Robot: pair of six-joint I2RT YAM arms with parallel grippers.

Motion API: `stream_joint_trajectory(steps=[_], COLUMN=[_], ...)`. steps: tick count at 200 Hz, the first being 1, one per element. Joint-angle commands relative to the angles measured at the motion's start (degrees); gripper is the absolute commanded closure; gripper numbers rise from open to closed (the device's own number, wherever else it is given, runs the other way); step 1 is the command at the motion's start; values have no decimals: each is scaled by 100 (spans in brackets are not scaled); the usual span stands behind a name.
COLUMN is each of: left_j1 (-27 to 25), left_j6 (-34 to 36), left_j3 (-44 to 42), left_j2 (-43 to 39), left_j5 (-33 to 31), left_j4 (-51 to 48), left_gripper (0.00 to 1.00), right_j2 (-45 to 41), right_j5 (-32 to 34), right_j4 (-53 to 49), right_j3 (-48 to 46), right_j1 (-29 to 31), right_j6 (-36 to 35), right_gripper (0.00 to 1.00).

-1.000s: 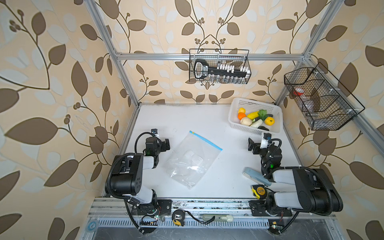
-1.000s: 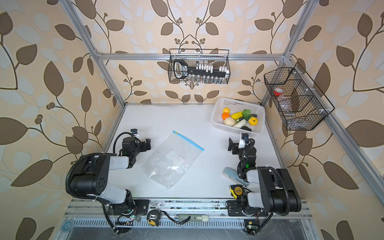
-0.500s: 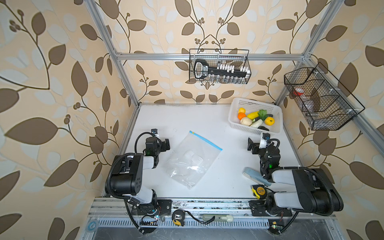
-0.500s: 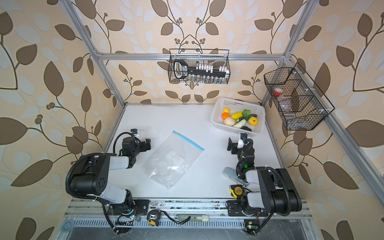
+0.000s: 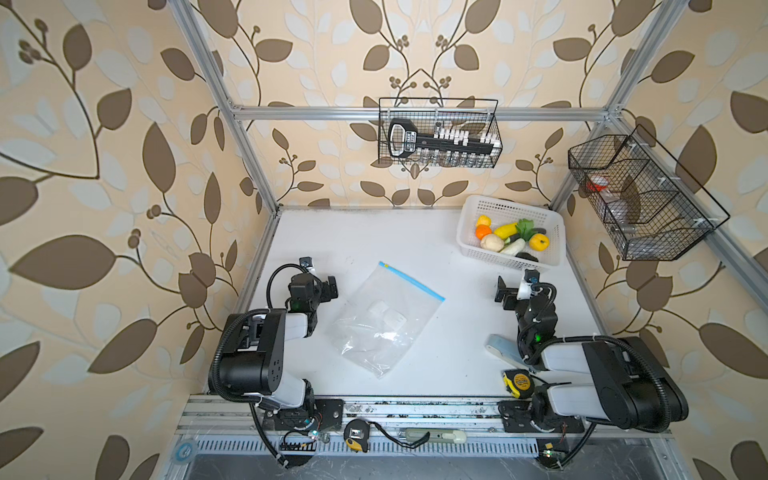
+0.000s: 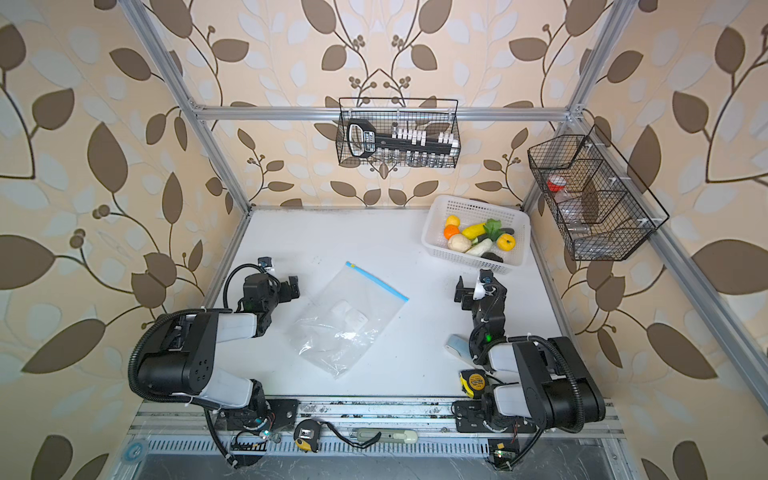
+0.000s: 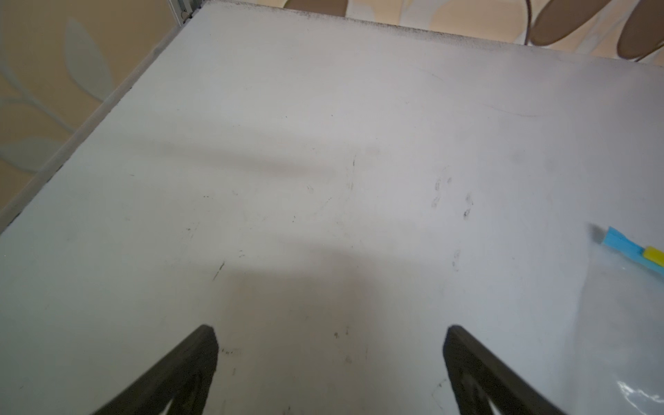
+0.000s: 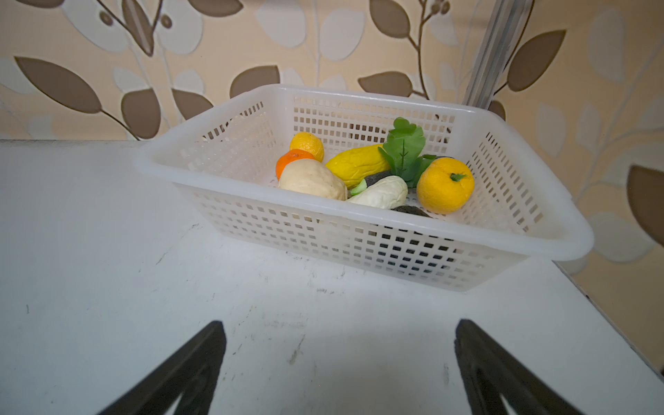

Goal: Place the food in the zip-top bag and seal the zipper
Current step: 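Move both grippers toward the clear zip-top bag on the table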

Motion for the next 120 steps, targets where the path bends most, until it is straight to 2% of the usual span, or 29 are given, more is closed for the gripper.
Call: stream_joint_trajectory(steps=[1, 19, 38, 59, 68, 76, 83, 93, 120], left_j1=[27, 29, -54, -311, -377, -439, -505, -640, -1216], left_j6=[-102, -131, -168, -239, -420, -633, -869, -1200, -1709], left_j3=[282, 507, 765, 1015, 1129, 1282, 1467, 1757, 2362], left_j2=[-431, -588, -853, -1158, -1248, -1303, -1314, -1295, -1188], left_j5=[-251, -341, -691, -1334, -1445, -1455, -1488, -1545, -1870], left_j4=[-419, -887, -1517, -2144, -2401, -2730, -3058, -3624, -4804], left_gripper=[1, 1, 1, 1, 1, 1, 1, 1, 1], right_j2=[-178, -510, -1170, -1515, -1670, -1781, -1809, -1738, -1599], right_j5=[330, 537, 1058, 1418, 1591, 1929, 1957, 1706, 1049], right_j4=[292, -74, -1478, -2104, -2481, -3234, -3920, -4658, -5154], right_j3=[-114, -74, 446, 854, 1033, 1373, 1691, 2100, 2268], right_j1=[56, 88, 650, 1158, 1371, 1588, 1717, 1874, 2464], right_j6=[-117, -81, -513, -666, -423, 5, 462, 936, 1381], right_gripper=[0, 0, 0, 0, 0, 0, 0, 0, 0])
